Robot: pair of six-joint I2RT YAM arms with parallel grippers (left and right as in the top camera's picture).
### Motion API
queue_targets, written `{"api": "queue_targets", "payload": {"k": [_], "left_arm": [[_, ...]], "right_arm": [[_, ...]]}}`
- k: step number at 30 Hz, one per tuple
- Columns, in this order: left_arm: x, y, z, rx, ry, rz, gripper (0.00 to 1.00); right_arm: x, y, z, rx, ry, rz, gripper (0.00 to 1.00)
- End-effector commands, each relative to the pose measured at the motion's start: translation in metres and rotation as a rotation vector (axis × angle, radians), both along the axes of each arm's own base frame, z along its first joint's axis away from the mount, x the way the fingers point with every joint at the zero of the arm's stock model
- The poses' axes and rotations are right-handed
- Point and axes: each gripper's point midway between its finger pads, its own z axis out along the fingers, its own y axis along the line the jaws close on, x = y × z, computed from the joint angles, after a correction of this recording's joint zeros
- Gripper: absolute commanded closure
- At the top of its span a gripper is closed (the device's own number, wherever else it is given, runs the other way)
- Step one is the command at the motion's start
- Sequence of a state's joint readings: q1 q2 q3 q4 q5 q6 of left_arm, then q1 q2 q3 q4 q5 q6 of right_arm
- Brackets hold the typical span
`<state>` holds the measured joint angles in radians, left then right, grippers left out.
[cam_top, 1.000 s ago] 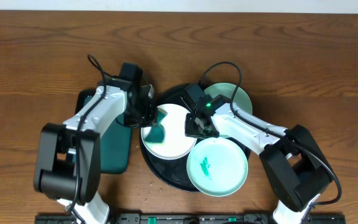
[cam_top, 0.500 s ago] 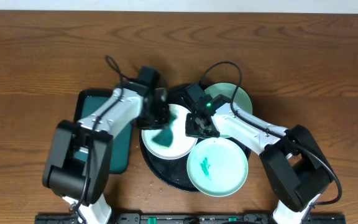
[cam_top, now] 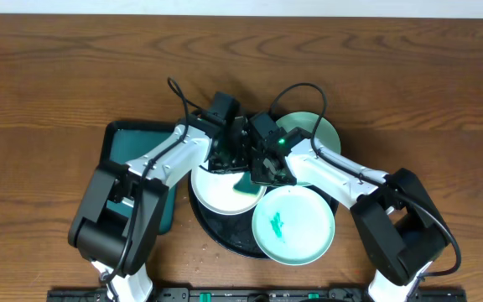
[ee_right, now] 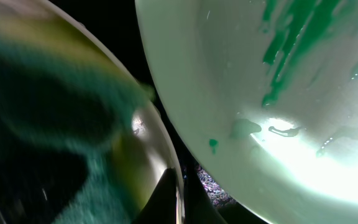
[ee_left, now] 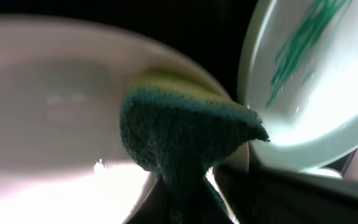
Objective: Clean dirty plates on tray and stack at the side
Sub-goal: 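Scrub the white plate with the sponge while the right gripper holds it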
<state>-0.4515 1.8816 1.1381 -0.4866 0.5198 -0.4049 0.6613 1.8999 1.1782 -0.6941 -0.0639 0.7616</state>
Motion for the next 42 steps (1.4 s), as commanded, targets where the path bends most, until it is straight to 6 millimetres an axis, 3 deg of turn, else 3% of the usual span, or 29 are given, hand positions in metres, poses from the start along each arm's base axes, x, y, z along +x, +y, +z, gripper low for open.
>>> {"api": "queue_targets", "payload": {"k": [1, 7, 13, 17, 22, 26, 28, 33, 37, 42], "left_arm": [[0.023, 0.021, -0.020, 0.073, -0.036, 0.079, 0.93], [0.041, 0.086, -0.055, 0.397, -0.096, 0.178, 0.93], [0.041, 0.139, -0.050, 0.647, -0.129, 0.203, 0.93], [0.030, 0.169, -0.045, 0.790, -0.104, 0.204, 0.93], [0.012, 0.193, -0.038, 0.931, -0.056, 0.179, 0.93], [-0.005, 0.199, -0.036, 0.957, 0.011, 0.168, 0.93], [-0.015, 0.191, -0.039, 0.911, 0.064, 0.142, 0.93], [-0.048, 0.129, -0.047, 0.539, 0.237, -0.017, 0.93], [-0.068, 0.068, -0.032, 0.166, 0.311, -0.145, 0.93], [-0.081, 0.024, -0.010, -0.087, 0.322, -0.246, 0.93]], "right_arm": [[-0.007, -0.011, -0.013, -0.059, 0.025, -0.004, 0.99], [-0.009, -0.013, -0.014, -0.065, 0.033, -0.011, 0.99], [-0.009, -0.014, -0.014, -0.068, 0.035, -0.012, 0.99], [-0.009, -0.014, -0.014, -0.068, 0.035, -0.012, 0.99], [-0.009, -0.014, -0.014, -0.069, 0.033, -0.012, 0.99], [-0.008, -0.014, -0.014, -0.071, 0.032, -0.012, 0.99], [-0.008, -0.014, -0.014, -0.070, 0.032, -0.012, 0.99], [-0.008, -0.014, -0.014, -0.069, 0.030, -0.012, 0.99], [-0.008, -0.014, -0.014, -0.069, 0.030, -0.012, 0.99], [-0.008, -0.014, -0.014, -0.069, 0.030, -0.011, 0.99]]}}
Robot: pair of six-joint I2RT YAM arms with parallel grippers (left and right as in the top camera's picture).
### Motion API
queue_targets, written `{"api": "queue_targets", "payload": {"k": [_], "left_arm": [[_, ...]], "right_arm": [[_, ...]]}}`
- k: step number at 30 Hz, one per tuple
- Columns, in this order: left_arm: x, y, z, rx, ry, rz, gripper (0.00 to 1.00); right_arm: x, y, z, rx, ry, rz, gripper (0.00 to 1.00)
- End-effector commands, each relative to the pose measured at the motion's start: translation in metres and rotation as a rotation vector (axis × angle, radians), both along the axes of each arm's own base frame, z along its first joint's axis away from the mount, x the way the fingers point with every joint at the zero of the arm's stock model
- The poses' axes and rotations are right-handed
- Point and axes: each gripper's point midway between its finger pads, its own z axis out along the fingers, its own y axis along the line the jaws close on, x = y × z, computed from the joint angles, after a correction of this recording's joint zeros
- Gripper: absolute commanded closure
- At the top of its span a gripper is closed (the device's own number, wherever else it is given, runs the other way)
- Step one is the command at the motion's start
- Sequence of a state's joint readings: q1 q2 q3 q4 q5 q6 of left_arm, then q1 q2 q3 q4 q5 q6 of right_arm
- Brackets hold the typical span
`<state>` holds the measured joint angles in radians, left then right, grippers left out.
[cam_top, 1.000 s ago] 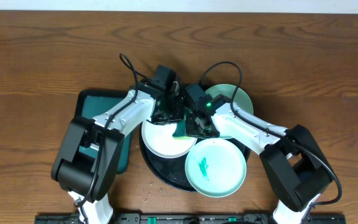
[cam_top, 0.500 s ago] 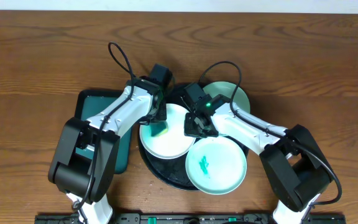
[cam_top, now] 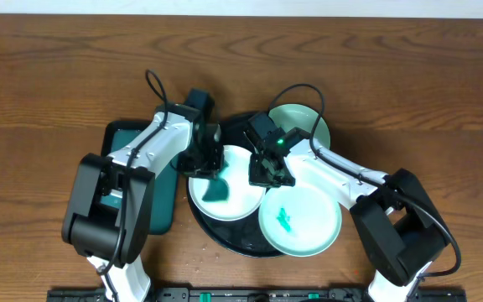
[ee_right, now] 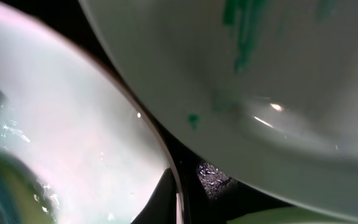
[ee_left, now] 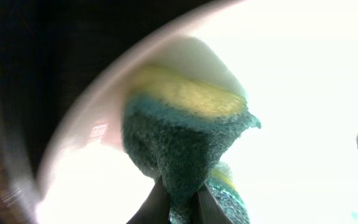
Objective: Clean dirty plates on tray and stack at the side
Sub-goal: 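Scrub the white plate with the sponge while the right gripper holds it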
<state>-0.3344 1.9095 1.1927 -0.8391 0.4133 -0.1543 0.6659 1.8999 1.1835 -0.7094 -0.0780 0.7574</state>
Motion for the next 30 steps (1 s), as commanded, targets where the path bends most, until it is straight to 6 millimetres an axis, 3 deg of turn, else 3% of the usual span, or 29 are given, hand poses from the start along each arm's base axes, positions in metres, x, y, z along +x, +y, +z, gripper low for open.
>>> {"api": "queue_targets", "payload": {"k": [1, 6, 13, 21, 25, 30], "left_arm": [[-0.052, -0.057, 0.003, -0.315, 0.197, -0.106, 0.92], [-0.049, -0.073, 0.008, -0.379, 0.186, -0.093, 0.93], [-0.016, -0.084, 0.004, -0.395, 0.079, -0.021, 0.93], [0.016, -0.035, -0.015, -0.149, -0.038, 0.064, 0.93], [0.024, -0.012, -0.003, -0.043, -0.101, 0.081, 0.93], [0.023, 0.003, 0.029, 0.019, -0.174, 0.086, 0.93]], "right_arm": [[-0.004, -0.016, -0.015, -0.074, 0.014, -0.022, 0.99], [-0.004, -0.016, -0.015, -0.074, 0.014, -0.022, 0.99], [-0.005, -0.017, -0.015, -0.077, 0.020, -0.022, 0.99], [-0.008, -0.017, -0.015, -0.077, 0.030, -0.020, 0.99], [-0.008, -0.017, -0.015, -0.077, 0.030, -0.020, 0.99], [-0.007, -0.017, -0.015, -0.076, 0.028, -0.020, 0.99]]}}
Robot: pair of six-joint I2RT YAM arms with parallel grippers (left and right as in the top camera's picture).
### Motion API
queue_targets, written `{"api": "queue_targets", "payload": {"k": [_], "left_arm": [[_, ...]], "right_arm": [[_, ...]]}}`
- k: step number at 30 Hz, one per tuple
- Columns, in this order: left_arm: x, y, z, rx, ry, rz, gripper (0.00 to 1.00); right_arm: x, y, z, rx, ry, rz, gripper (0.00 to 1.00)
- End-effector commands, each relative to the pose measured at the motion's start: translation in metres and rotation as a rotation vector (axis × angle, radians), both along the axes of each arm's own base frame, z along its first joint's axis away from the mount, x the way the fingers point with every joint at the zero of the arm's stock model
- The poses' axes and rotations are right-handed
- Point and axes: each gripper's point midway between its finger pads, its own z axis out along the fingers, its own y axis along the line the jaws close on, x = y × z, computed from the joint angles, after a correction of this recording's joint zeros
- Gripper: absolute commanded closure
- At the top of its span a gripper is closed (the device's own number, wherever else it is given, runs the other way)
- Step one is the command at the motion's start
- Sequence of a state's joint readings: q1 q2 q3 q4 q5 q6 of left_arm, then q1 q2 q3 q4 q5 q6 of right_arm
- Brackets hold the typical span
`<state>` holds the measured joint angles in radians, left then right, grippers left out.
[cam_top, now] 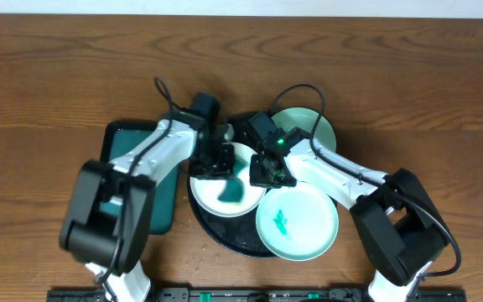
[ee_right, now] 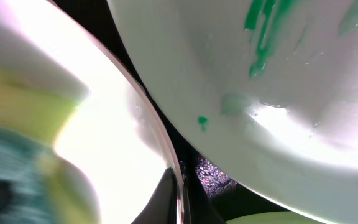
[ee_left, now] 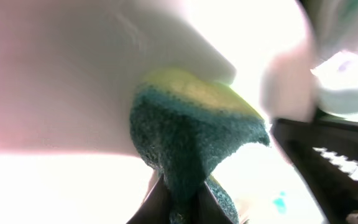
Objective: Clean dirty plates on tray and stack at the side
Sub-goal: 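Scrub the white plate with the sponge while the right gripper holds it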
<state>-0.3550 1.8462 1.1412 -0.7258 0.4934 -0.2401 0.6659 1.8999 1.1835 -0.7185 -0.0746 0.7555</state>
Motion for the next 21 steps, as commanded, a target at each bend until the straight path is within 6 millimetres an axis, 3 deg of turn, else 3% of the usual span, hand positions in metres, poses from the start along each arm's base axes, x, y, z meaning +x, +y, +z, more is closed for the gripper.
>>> {"api": "queue_targets", "payload": {"k": [1, 8, 15, 21], "left_arm": [[0.015, 0.029, 0.023, 0.136, -0.118, 0.037, 0.93], [-0.007, 0.053, 0.066, 0.213, -0.167, 0.042, 0.93], [-0.022, 0.131, 0.086, 0.569, -0.188, 0.218, 0.93], [-0.017, 0.168, 0.084, 0.600, -0.146, 0.349, 0.93]], "right_arm": [[-0.006, -0.015, -0.014, -0.068, 0.024, -0.022, 0.99], [-0.008, -0.012, -0.014, -0.052, 0.036, -0.010, 0.99], [-0.016, 0.006, -0.011, 0.050, 0.077, 0.078, 0.99], [-0.020, 0.030, -0.005, 0.181, 0.106, 0.109, 0.99]]}}
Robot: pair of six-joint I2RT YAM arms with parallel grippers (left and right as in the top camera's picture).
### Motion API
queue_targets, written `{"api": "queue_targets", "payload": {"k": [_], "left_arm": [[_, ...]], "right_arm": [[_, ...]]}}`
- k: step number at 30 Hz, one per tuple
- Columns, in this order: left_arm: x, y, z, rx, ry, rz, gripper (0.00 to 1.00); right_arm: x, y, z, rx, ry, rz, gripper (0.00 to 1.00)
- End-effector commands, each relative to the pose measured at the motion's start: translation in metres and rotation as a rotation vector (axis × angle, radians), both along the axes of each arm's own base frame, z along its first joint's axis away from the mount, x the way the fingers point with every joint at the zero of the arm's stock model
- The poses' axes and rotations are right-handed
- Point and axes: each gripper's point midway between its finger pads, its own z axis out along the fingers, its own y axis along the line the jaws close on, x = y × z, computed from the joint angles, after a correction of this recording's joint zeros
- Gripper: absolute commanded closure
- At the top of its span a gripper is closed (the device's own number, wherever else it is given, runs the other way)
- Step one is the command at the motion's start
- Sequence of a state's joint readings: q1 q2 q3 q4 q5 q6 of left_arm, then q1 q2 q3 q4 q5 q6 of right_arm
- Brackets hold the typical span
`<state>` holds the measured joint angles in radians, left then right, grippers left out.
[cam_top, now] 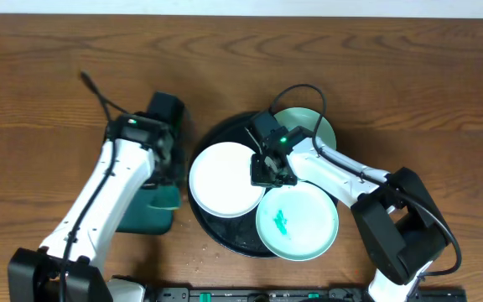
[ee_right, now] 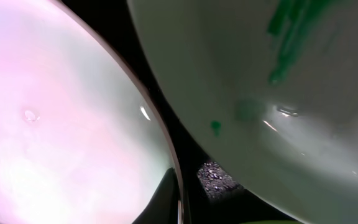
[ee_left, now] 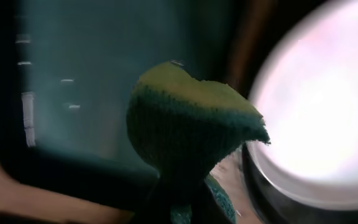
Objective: Clean dirty plates on tray and stack at the side
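Observation:
A clean white plate (cam_top: 223,179) lies on the round black tray (cam_top: 225,241). My right gripper (cam_top: 262,172) is shut on its right rim (ee_right: 178,186). Beside it sits a pale green plate (cam_top: 297,222) with green streaks (ee_right: 288,37). A second pale green plate (cam_top: 310,128) lies at the tray's back right. My left gripper (cam_top: 169,170) is off the tray to the left, shut on a yellow and green sponge (ee_left: 191,118) above the teal rectangular tray (ee_left: 104,81). The white plate (ee_left: 316,124) shows at the right edge of the left wrist view.
The teal rectangular tray (cam_top: 148,215) lies left of the black tray, mostly under my left arm. Small crumbs dot the wood (cam_top: 195,252) near the black tray's front. Brown tabletop (cam_top: 57,75) stretches all round.
My left gripper has moved with the sponge from the white plate leftward to above the teal tray. The green smear on the white plate is gone. The right gripper has stayed on the rim.
The sponge sat on the white plate's right side near a green smear, with my right gripper clamped on the rim. Then the sponge was at the plate's left, then near its middle. Now the plate is white and the sponge is over the teal tray.

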<state>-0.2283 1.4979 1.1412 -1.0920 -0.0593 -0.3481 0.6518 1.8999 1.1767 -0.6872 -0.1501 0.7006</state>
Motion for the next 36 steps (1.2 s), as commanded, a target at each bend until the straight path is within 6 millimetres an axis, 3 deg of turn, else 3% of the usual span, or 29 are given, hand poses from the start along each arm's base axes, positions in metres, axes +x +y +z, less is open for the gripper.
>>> {"api": "queue_targets", "payload": {"k": [1, 5, 12, 19, 24, 29, 32, 36], "left_arm": [[0.011, 0.032, 0.007, 0.064, -0.044, 0.113, 0.93], [0.014, 0.049, 0.005, 0.019, -0.047, 0.180, 0.93], [0.013, 0.061, 0.005, -0.012, -0.043, 0.239, 0.93], [0.015, 0.061, 0.004, -0.013, -0.048, 0.240, 0.93], [0.016, 0.061, 0.001, -0.012, -0.048, 0.240, 0.92], [0.016, 0.061, -0.003, -0.011, -0.035, 0.240, 0.93], [0.016, 0.061, -0.006, -0.010, -0.021, 0.240, 0.92], [0.015, 0.061, -0.011, -0.008, -0.004, 0.240, 0.92]], "right_arm": [[-0.019, 0.025, -0.004, 0.132, 0.094, 0.064, 0.99], [-0.016, 0.034, 0.001, 0.191, 0.092, 0.060, 0.99], [0.000, 0.023, 0.015, 0.195, 0.041, 0.020, 0.99], [0.025, 0.006, 0.063, 0.232, -0.102, -0.006, 0.99], [0.029, -0.027, 0.095, 0.177, -0.168, -0.123, 0.99], [0.018, -0.073, 0.111, 0.051, -0.178, -0.251, 0.99], [-0.005, -0.103, 0.112, -0.024, -0.089, -0.330, 0.99], [-0.035, -0.107, 0.109, -0.025, 0.039, -0.266, 0.99]]}}
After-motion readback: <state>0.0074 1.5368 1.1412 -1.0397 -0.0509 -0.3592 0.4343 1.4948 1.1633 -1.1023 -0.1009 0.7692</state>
